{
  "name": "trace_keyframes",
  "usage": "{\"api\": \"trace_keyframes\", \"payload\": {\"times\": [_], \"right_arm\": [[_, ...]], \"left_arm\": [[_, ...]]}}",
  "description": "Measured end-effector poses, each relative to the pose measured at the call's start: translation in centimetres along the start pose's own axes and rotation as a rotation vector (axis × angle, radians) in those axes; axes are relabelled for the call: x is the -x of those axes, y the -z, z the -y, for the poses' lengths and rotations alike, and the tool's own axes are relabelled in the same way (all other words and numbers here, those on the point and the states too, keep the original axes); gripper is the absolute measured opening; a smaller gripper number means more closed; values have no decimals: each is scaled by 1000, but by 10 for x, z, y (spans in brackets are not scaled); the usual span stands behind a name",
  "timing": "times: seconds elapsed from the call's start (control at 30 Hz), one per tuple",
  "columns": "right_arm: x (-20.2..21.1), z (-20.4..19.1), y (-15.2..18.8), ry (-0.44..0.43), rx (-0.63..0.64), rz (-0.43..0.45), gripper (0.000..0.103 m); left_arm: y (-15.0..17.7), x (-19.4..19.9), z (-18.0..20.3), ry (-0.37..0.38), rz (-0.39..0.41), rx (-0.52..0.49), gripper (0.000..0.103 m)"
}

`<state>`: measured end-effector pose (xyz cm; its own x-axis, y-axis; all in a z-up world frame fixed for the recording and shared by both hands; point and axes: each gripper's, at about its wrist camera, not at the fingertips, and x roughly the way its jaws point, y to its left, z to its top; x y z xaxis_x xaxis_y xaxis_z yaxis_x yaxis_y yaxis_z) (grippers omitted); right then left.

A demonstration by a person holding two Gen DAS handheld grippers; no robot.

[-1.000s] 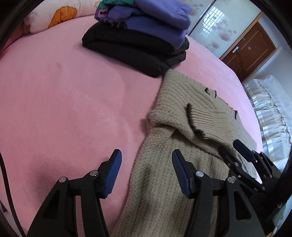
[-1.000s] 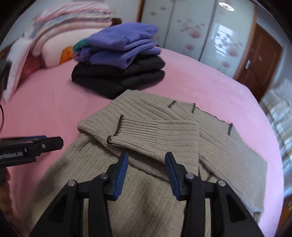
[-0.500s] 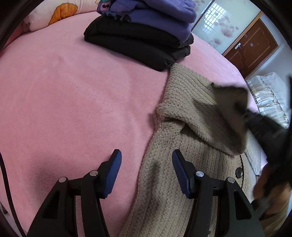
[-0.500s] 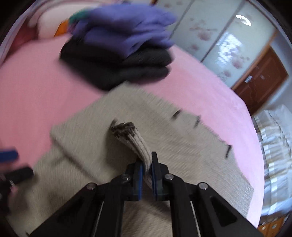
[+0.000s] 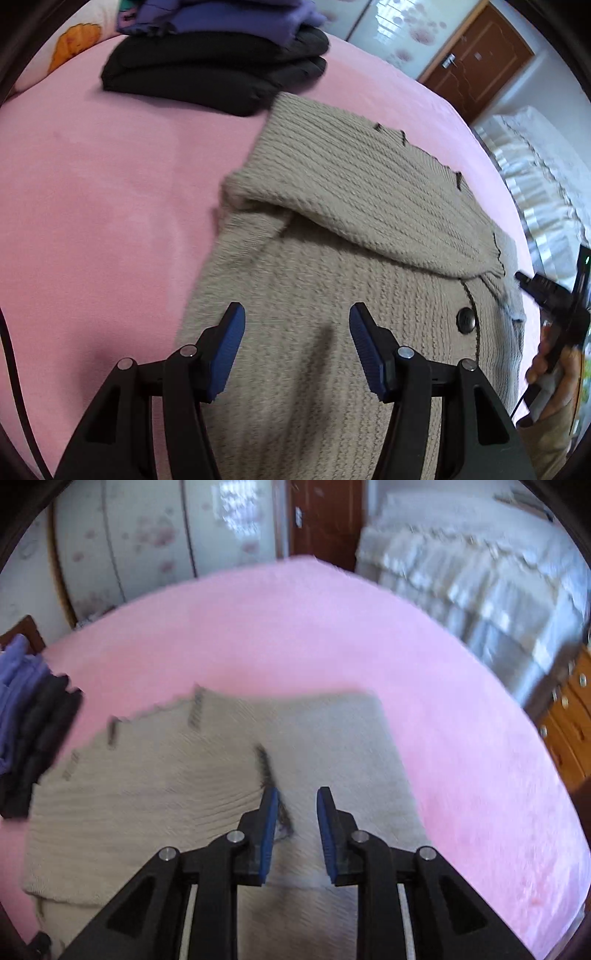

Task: Fold large clothes

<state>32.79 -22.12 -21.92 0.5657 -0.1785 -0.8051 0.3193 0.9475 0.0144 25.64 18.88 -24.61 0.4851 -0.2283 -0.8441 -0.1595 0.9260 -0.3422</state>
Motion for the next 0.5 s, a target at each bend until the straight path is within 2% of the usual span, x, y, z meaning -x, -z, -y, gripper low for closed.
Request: {"api": "trace_keyframes", "payload": {"times": [0.07,0.13,0.2,0.3,0.4,0.5], "right_arm": [[-12,18,14,-45,-23,-58,22],[-20,27,20,-133,-56,-97,22],[-24,27,18,-212,-79,-112,22],[-32,17,2,-279,-75,-109,23],[-44,-2,-18,-266,-42,-110,29],[-65,-18,-33,-223,0,-122,29]], "left_arm": [[-3,-7,7,5,-6,-17,58],[-9,-15,14,24,-15,-33,63],[-18,-22,20,51,-16,-37,63],[-33,-33,28,98,-23,-34,63],[-47,-45,34,130,-30,-10,64],[-57,-57,37,129,-36,7,65]]}}
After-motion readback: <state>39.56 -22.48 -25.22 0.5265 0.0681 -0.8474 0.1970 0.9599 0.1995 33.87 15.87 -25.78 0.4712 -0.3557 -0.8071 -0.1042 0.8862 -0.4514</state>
